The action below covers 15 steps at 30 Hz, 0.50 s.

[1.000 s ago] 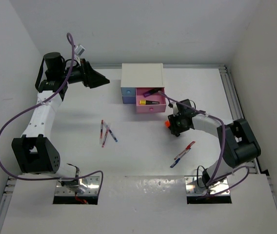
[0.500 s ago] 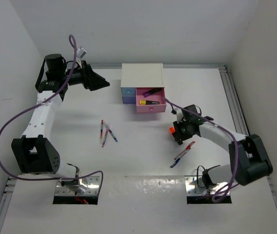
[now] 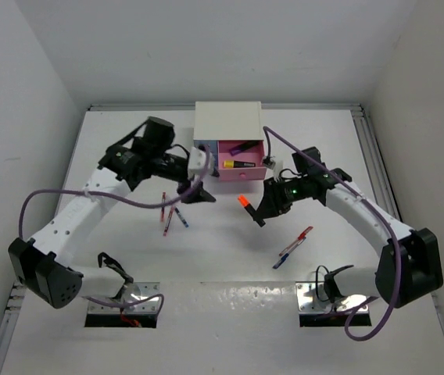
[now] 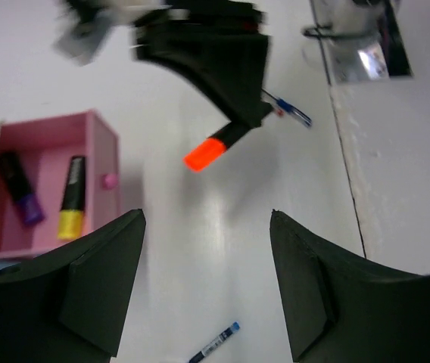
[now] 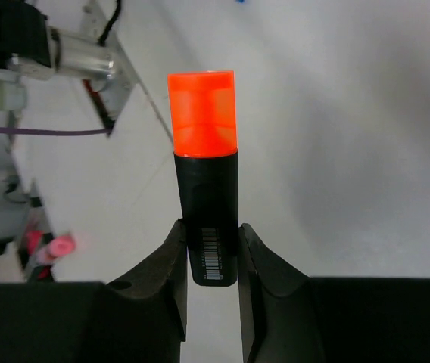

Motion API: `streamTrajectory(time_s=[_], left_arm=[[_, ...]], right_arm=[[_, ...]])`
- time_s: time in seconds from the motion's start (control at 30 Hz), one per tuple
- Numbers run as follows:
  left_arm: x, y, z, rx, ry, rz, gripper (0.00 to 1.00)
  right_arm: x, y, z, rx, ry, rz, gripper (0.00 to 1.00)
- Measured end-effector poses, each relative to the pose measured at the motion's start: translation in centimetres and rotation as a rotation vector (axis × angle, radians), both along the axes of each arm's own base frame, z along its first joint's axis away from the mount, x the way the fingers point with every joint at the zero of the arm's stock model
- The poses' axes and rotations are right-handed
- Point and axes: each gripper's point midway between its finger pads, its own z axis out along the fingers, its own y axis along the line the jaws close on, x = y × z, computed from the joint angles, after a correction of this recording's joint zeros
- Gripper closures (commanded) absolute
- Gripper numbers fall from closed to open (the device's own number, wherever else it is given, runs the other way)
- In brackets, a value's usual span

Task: Sort the stationery into containers
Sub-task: Pass the stationery from the right arm to the left

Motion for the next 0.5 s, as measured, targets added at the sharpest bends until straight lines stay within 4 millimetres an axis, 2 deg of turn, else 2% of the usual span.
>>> streamTrajectory(time_s=[0.1, 0.2, 0.4, 0.5], left_arm=[[-2.9, -1.9, -2.4, 0.101, -0.064, -0.140, 0.26], [-4.4, -2.7, -3.9, 0.179, -0.122, -0.222, 0.27], [-5.8, -4.7, -6.1, 0.298, -0.254, -0.343, 0.29], [-5.9, -5.5, -7.0, 0.344, -0.298, -0.368, 0.31]], right_arm=[[-0.9, 0.6, 0.2, 0.040, 0.087, 0.022, 1.00], [-1.5, 1.1, 0.9, 0.075, 0.141, 0.045, 1.00], [-2.2, 1.9, 2.4, 0.125, 0.182, 0.094, 1.00], [-2.6, 2.2, 2.9, 0.135, 0.198, 0.113, 1.00]])
